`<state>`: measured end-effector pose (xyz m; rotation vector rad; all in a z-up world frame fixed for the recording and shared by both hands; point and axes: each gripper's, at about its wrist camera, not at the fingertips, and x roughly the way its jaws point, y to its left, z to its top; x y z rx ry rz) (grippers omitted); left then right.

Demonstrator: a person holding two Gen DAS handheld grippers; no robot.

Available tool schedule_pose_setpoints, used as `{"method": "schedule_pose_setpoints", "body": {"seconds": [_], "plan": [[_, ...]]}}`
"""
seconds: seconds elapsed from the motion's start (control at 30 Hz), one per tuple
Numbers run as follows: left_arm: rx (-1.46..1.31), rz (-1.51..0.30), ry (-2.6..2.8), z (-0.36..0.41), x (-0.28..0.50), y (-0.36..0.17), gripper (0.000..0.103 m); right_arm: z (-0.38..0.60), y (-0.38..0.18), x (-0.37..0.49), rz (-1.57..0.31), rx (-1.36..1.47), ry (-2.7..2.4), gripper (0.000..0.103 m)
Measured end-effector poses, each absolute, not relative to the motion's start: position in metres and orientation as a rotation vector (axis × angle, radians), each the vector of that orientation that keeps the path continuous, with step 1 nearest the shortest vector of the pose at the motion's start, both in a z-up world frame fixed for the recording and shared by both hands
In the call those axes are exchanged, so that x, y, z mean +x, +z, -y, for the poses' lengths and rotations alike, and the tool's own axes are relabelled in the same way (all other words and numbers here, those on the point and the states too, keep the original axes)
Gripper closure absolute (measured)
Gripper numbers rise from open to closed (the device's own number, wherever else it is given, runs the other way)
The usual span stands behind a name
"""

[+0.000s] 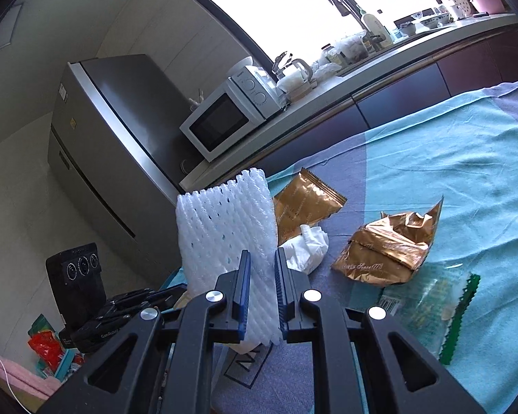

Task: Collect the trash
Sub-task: 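Grasp the white paper bowl with the left tool while the right tool holds the foam net, then carry the bowl and foam net to the teal bin and release both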

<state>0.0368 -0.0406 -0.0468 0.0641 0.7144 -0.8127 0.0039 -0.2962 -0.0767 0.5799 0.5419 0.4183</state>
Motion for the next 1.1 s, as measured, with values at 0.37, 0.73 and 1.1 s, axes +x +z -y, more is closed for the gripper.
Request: {"method": "schedule_pose_setpoints", "body": {"seconds": [0.37,0.73,1.1], "plan": [[0.061,-0.745,-0.805,0.042,0.034,-0.059,0.099,0.272,-0.071,0.015,-0.572,0.544,0.475,0.09],[-0.076,-0.665,-0.508,-0.065,0.037,-0.034,0.099,0.198,-0.05,0.062,-0.6,0.465,0.66,0.09],[-0.17,-0.635,-0.159,-0.188,0.044,-0.03,0.099,0.089,-0.048,0.129,-0.715,0.386,0.843,0.09]]}}
